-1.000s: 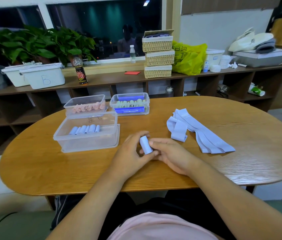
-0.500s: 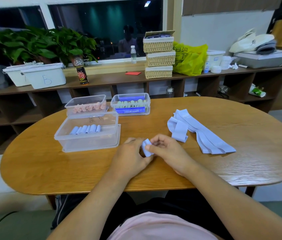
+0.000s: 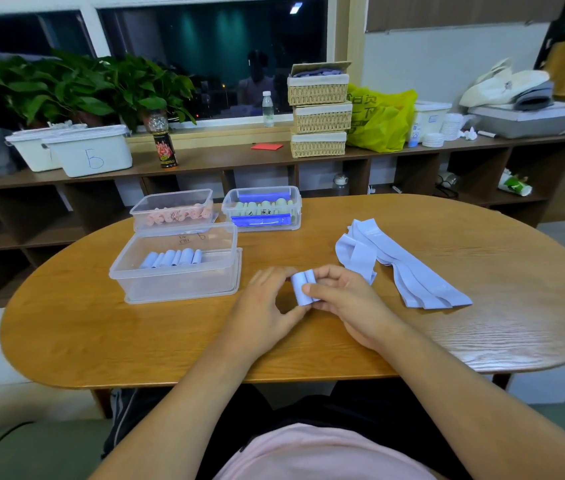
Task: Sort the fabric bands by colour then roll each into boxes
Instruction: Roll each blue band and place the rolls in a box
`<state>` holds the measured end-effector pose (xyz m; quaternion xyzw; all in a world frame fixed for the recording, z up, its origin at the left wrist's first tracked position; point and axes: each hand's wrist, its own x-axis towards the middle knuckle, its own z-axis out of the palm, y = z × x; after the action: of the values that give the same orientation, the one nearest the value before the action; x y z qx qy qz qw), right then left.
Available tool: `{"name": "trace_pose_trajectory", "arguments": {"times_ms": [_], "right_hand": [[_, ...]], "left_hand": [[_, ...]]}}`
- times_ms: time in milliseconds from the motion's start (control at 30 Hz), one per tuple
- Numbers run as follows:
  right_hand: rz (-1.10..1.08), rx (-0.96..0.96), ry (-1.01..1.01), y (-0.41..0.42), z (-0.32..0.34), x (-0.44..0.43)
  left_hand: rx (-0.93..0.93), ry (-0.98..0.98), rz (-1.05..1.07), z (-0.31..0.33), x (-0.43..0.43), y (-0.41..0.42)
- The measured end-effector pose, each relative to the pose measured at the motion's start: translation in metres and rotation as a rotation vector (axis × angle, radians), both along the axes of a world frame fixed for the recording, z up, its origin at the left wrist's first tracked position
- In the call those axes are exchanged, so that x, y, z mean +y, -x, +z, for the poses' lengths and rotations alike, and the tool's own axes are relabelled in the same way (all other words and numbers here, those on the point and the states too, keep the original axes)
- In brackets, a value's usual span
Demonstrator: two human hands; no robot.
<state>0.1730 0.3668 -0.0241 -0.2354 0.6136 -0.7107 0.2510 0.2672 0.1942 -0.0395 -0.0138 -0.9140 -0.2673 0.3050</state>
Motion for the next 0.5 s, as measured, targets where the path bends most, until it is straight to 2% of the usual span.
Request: {"name": "trace_pose_trajectory", "arguments": {"times_ms": [300,500], "right_hand": [[-0.023,-0.013,-0.025,0.000,0.014,-0.002],[-0.023,0.005,-0.028,-0.002,0.038,-0.011]], "left_hand": [[-0.041,0.106,0.040,0.008,-0.025,-0.008],[0.098,0.224,0.158,0.010,-0.067,-0.031]]}}
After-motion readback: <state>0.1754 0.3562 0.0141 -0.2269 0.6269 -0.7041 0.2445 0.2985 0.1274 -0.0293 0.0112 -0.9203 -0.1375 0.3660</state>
